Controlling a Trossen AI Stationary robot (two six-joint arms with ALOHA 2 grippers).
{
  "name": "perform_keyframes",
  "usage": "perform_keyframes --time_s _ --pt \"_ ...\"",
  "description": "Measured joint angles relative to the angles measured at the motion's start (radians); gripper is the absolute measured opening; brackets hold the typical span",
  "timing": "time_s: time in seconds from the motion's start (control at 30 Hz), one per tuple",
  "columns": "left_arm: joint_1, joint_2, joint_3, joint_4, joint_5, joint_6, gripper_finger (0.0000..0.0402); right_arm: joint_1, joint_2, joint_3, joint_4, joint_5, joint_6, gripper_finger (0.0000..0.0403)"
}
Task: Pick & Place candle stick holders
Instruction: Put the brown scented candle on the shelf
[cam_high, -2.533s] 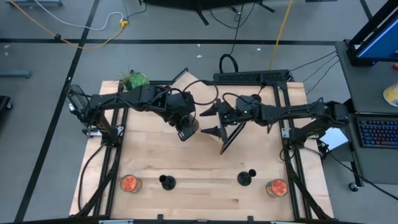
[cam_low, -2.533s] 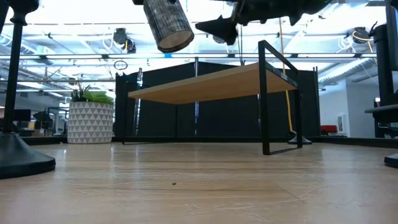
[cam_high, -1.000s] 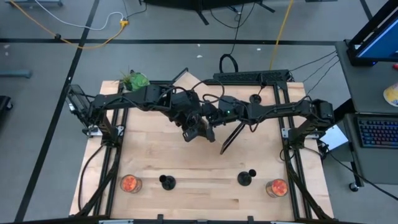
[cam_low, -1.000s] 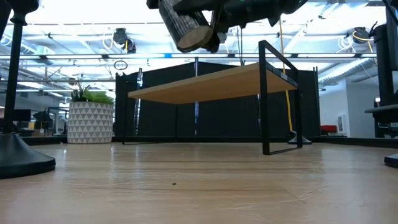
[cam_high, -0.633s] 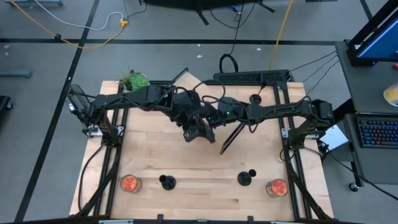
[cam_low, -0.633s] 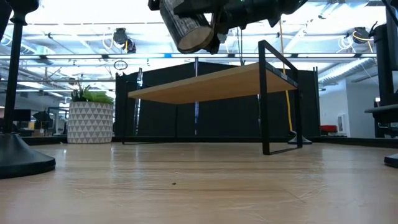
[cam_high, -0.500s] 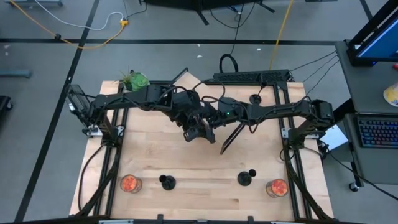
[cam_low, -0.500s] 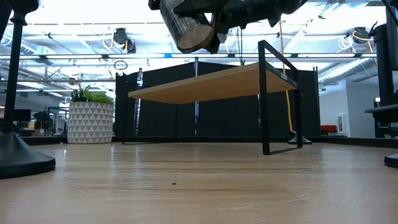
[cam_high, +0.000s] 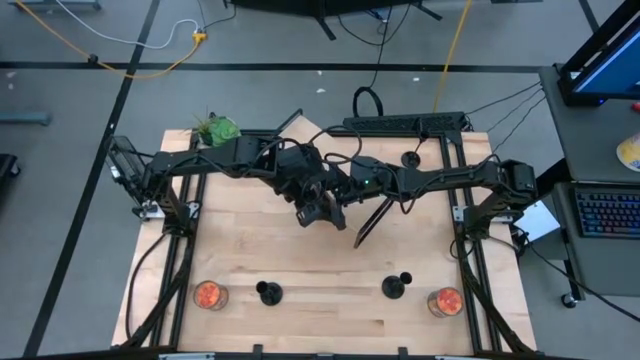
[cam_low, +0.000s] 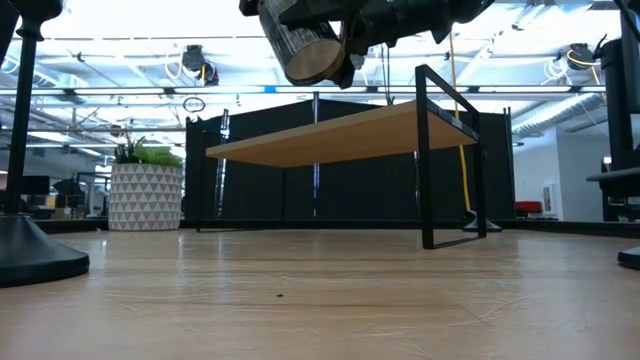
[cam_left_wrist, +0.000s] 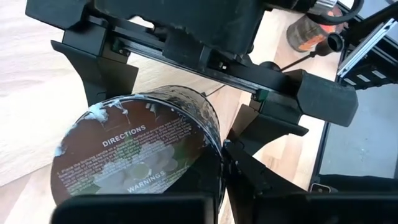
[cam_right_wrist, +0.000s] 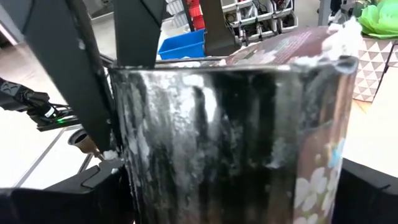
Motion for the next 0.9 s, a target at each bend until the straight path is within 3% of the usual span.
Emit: perform_keyframes --time_s 0.2,0.63,0.9 --pt "0.0 0.0 0.0 0.003 0.002 -0.006 0.0048 -0.001 0.0 0.0 0.001 0.001 -0.003 0.0352" --pt "0.027 -0.053 0.0 -0.009 0.019 -0.008 0.0151 -0.003 0.0 0.0 0.004 0.015 -0.007 0.0351" --pt "0.046 -0.112 0.0 0.011 0.013 -0.013 0.0176 -0.003 0.0 0.0 -0.021 0.063 -0.018 0.0351"
